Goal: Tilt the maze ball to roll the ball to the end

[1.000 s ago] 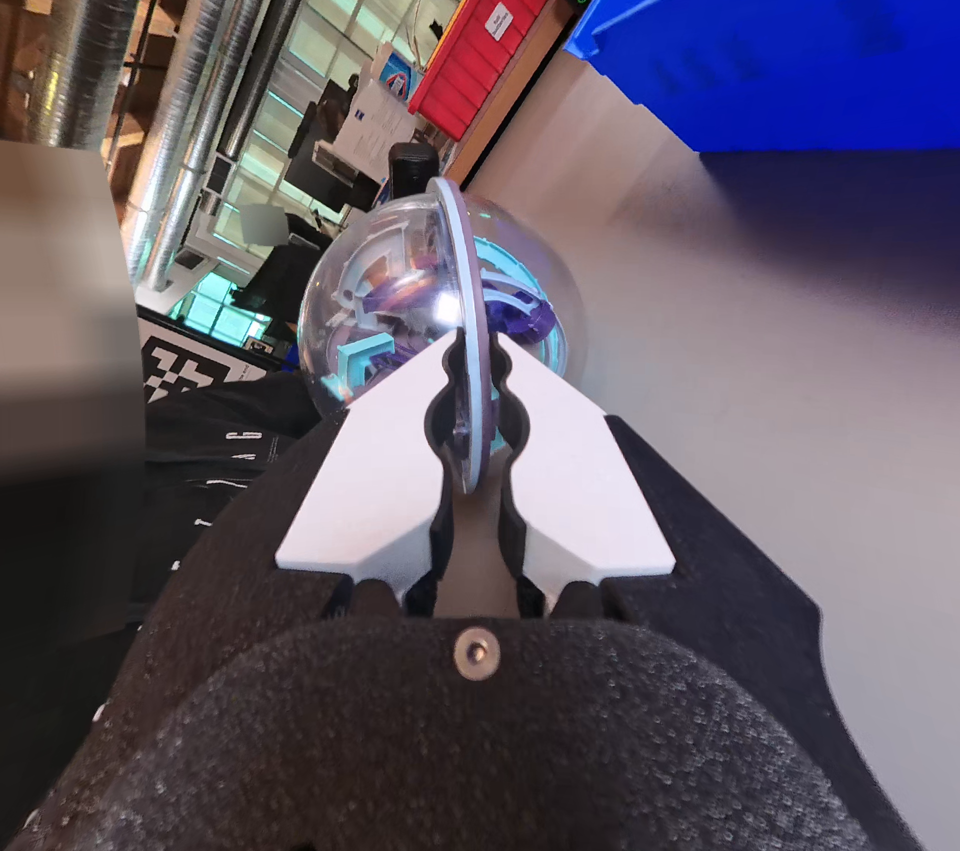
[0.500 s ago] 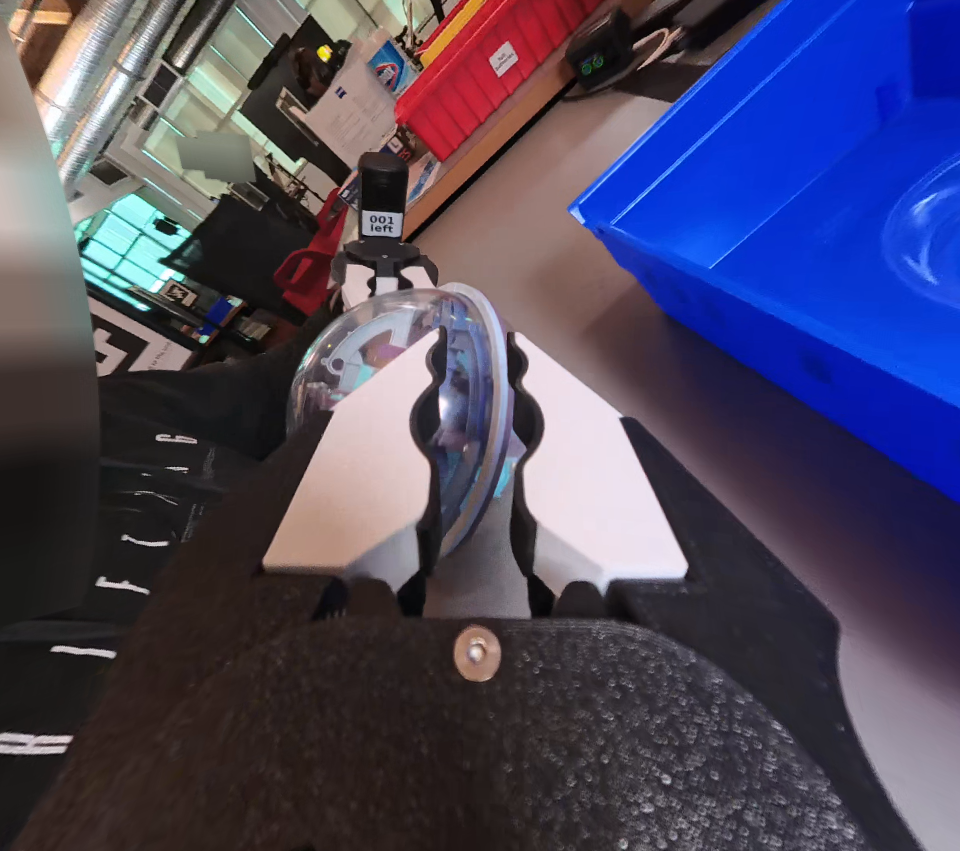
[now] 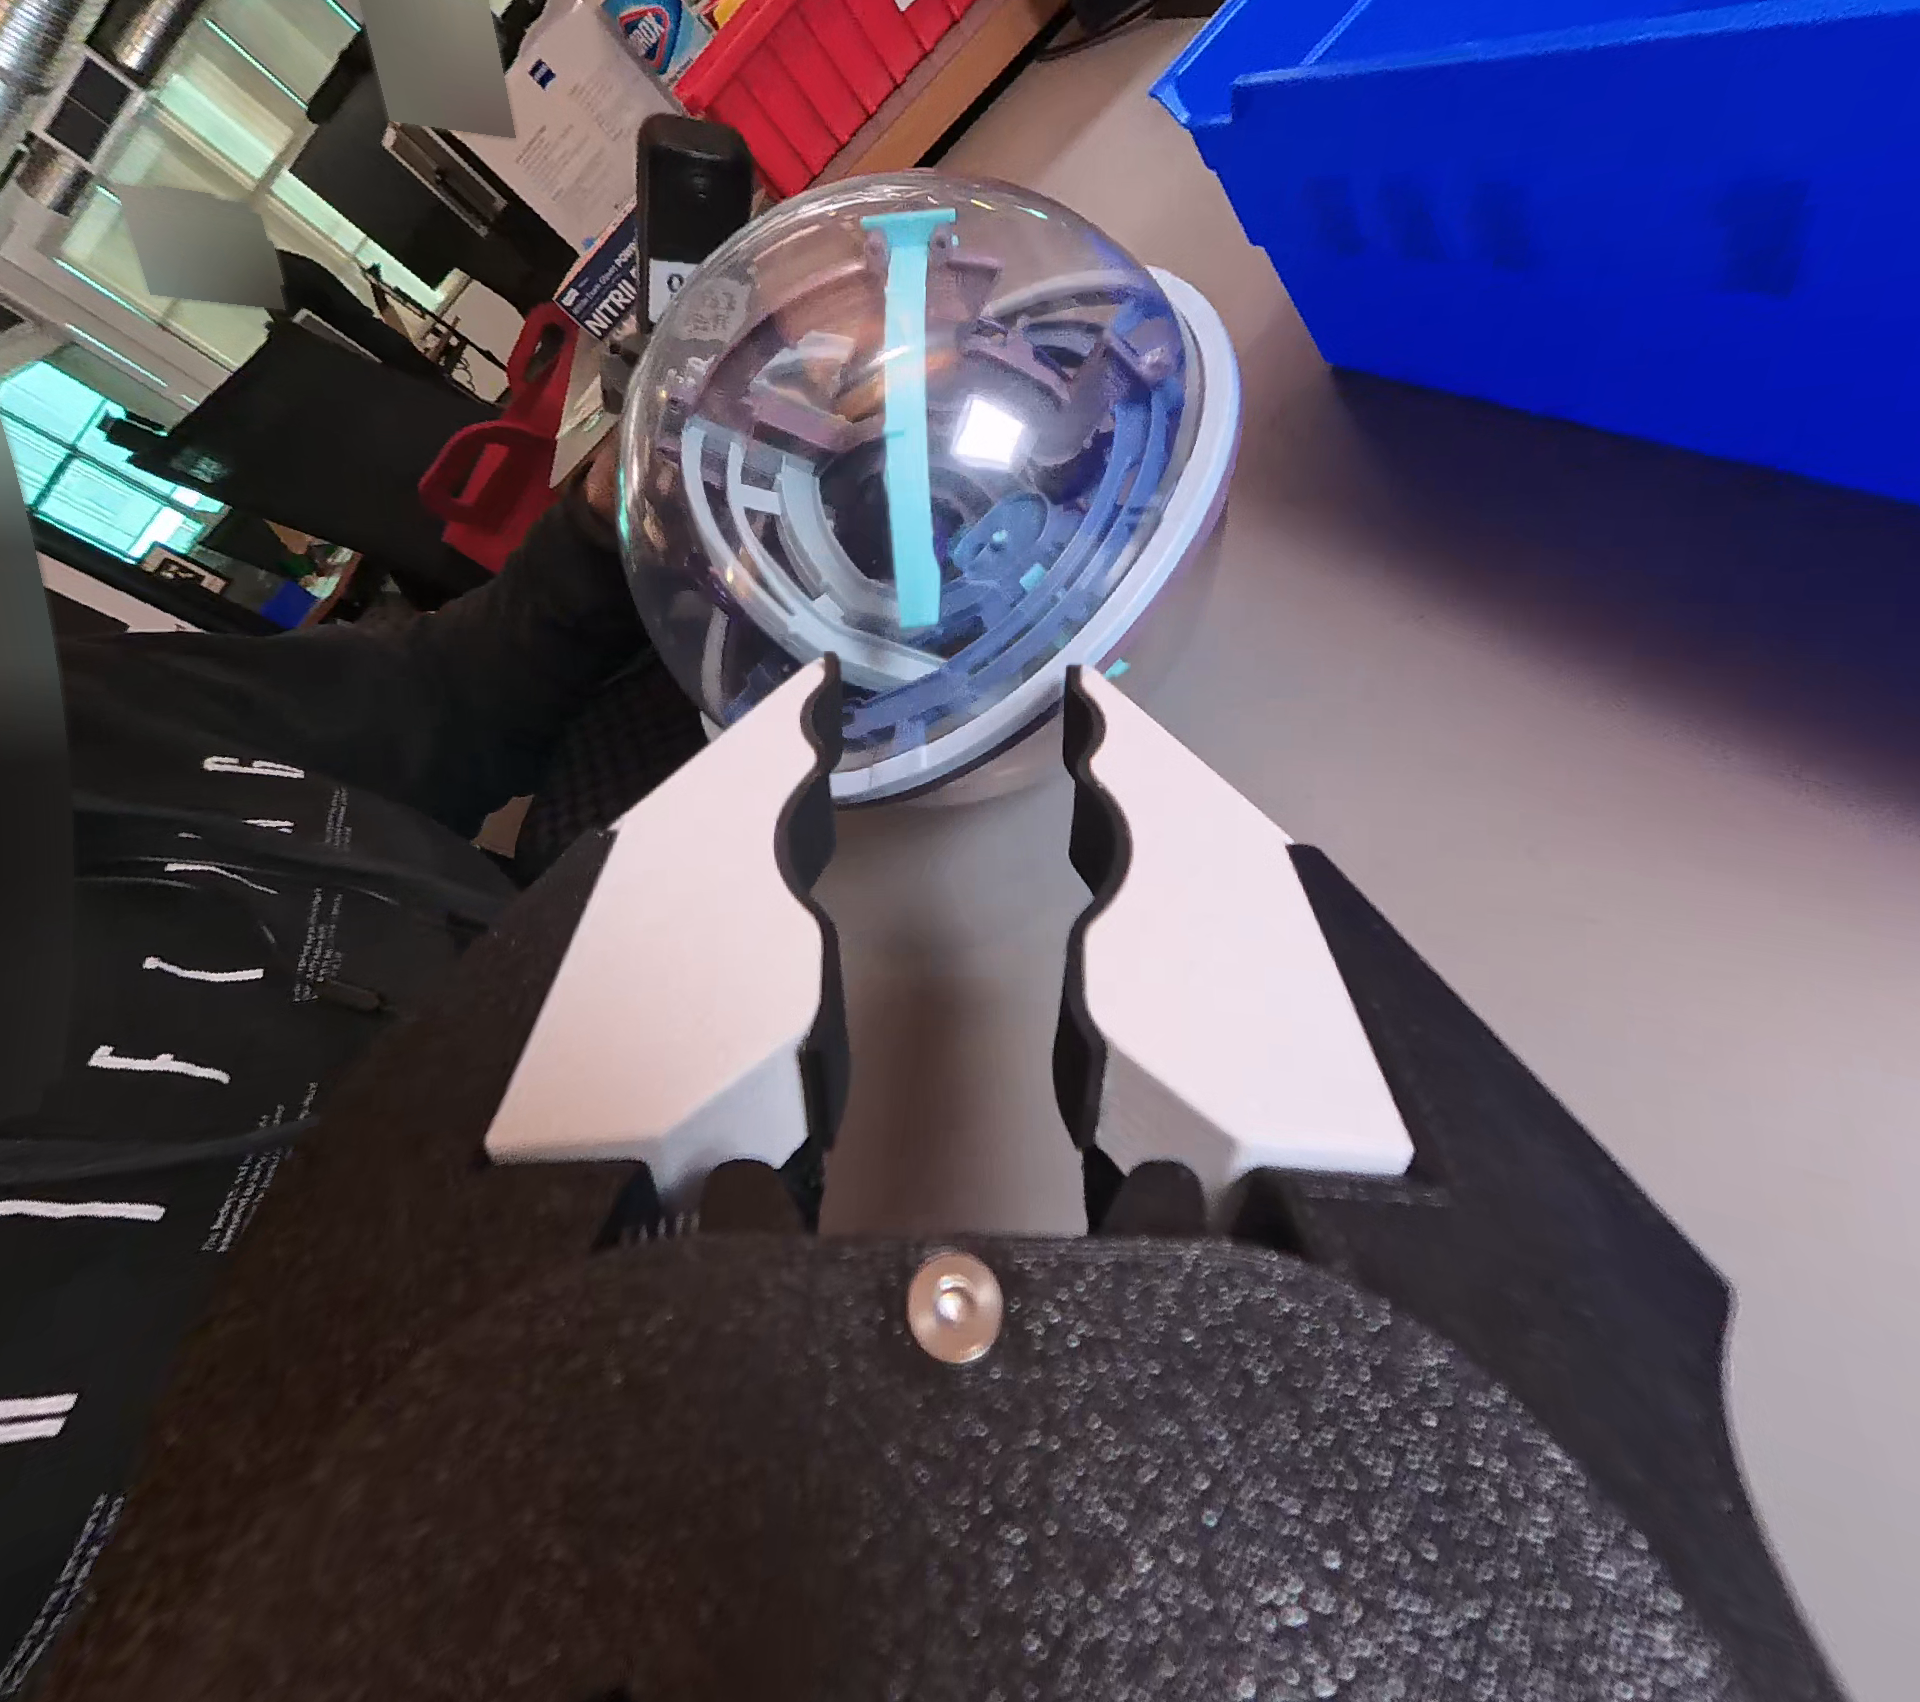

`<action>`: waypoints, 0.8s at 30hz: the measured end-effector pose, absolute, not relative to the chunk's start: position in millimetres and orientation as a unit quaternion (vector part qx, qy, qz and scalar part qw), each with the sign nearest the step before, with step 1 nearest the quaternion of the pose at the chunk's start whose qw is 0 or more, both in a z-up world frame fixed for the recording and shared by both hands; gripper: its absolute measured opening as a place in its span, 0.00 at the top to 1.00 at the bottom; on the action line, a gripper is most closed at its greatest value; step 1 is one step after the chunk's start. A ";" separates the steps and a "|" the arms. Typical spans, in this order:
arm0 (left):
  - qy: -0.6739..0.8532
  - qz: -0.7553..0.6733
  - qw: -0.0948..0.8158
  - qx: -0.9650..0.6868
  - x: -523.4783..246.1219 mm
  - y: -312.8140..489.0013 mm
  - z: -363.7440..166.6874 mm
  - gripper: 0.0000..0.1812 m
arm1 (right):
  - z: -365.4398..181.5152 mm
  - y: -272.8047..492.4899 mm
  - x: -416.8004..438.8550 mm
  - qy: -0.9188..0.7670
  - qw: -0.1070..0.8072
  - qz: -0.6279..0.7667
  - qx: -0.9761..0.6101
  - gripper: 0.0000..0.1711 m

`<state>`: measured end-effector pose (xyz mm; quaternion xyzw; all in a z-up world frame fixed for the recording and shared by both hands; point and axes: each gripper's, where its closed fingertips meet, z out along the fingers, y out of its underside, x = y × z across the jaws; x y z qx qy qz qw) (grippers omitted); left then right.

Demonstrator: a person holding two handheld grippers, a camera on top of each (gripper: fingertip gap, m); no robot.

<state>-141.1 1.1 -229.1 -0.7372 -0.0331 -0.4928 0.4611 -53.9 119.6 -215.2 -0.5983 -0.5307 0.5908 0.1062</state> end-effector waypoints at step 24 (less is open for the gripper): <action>-0.118 -0.540 0.449 -0.702 -165.1 34.9 -236.0 0.89 | -227.2 121.0 -56.8 -0.481 0.099 0.620 -0.612 0.88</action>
